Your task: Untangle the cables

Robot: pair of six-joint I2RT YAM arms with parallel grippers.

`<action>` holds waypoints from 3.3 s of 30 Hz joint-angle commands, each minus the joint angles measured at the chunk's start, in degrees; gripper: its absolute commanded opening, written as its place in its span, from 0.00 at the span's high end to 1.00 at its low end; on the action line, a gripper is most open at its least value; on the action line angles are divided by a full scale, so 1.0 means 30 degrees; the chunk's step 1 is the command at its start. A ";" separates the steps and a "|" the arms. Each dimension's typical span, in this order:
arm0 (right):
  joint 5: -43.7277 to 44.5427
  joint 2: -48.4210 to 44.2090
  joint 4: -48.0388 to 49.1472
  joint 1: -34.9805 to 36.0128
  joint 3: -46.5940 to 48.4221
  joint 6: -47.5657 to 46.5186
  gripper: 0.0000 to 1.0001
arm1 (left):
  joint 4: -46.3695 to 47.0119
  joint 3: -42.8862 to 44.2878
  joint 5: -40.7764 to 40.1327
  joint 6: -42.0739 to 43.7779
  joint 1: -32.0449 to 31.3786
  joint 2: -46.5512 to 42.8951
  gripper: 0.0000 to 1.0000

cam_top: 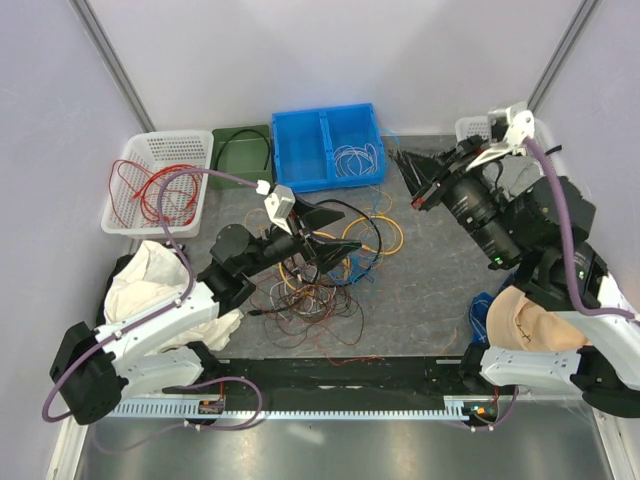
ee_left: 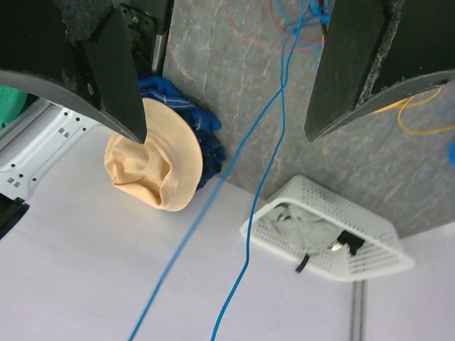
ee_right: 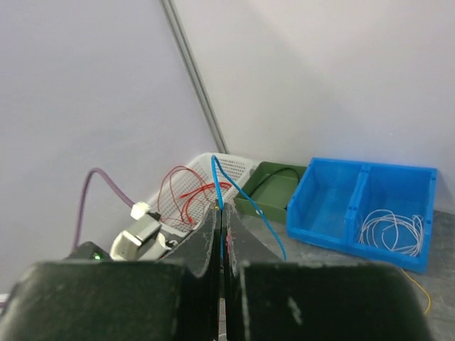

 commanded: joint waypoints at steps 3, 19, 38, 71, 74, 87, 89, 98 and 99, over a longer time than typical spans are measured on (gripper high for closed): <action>-0.1992 0.1131 -0.0419 -0.0016 0.4757 0.0106 1.00 | 0.4186 0.1128 0.0976 0.0849 -0.0559 0.1754 0.00; -0.1940 0.2392 0.0225 0.0013 0.9309 -0.0888 1.00 | 0.4835 0.1218 -0.0046 0.0438 -0.0911 0.3020 0.00; 0.2483 0.5349 0.5000 -0.0045 0.8635 -0.5656 1.00 | -1.1371 -0.3854 -1.7239 -0.5005 -0.0882 -0.8609 0.00; -0.0356 1.9851 1.4667 -0.6462 1.5575 -0.2618 1.00 | -2.6570 -0.3237 -1.6718 -1.3272 -0.0882 -1.5937 0.00; -0.0326 2.0730 1.5428 -0.6696 1.5605 -0.2559 1.00 | -2.6747 -0.3090 -1.6778 -1.3302 -0.0882 -1.5850 0.00; -0.1937 2.3426 1.7627 -0.7136 1.6542 -0.1856 1.00 | -2.6221 -0.1860 -1.7451 -1.2657 -0.0882 -1.3916 0.00; -0.2113 2.4010 1.8093 -0.7136 1.6514 -0.1768 1.00 | -2.5987 -0.1830 -1.7393 -1.2570 -0.0882 -1.3769 0.00; -0.1937 2.6295 1.9095 -0.7136 1.5020 -0.1476 1.00 | -2.5723 -0.2035 -1.7422 -1.2277 -0.0882 -1.3739 0.00; -0.1995 2.6415 1.9093 -0.7165 1.4526 -0.1214 1.00 | -2.5693 -0.2035 -1.7480 -1.2247 -0.0882 -1.3740 0.00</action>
